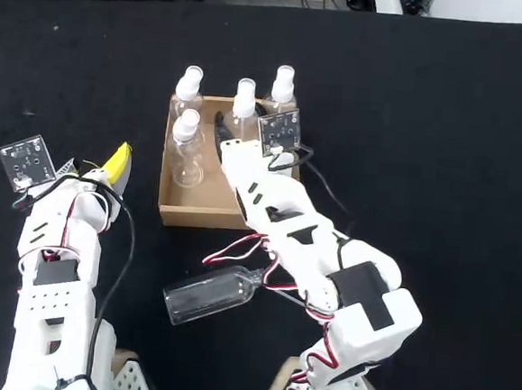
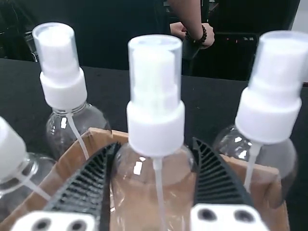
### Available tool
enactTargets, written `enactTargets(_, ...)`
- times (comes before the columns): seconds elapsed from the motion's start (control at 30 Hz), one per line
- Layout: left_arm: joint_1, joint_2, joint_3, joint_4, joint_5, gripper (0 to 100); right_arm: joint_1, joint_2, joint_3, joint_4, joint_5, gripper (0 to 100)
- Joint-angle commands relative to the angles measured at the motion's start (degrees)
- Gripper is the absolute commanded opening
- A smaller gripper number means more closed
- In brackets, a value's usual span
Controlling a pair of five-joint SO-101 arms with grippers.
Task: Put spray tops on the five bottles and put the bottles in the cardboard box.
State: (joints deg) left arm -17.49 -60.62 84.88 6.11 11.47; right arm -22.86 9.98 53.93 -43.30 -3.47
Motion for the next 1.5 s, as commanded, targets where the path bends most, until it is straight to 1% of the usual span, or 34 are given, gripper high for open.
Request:
enactTargets(0.0, -0.4, -0.9, -1.1, -1.2, -0.2, 30, -0.9, 0.0, -0.9, -1.3, 0.5, 14.5)
enactTargets(0.47, -0.4, -0.9, -1.1, -1.2, -0.2, 30, -1.1, 0.0, -0.7, -1.3, 0.4, 14.5)
enactTargets(0.63, -0.4, -0.9, -1.1, -1.3, -0.2, 30, -2.7, 0.0, 0.2, -1.6, 0.5, 14.5)
enactTargets(1.33, -0.5, -0.9, -1.2, -1.2, -0.2, 30, -2.2, 0.0, 0.1, -1.3, 0.5, 15.0)
enactTargets(1.4, -0.5, -0.9, -1.2, -1.2, -0.2, 30, -2.1, 0.0, 0.0, -1.3, 1.1, 15.0)
enactTargets(1.47, -0.5, -0.9, -1.2, -1.2, -0.2, 30, -2.1, 0.0, 0.0, -1.3, 3.6, 15.0)
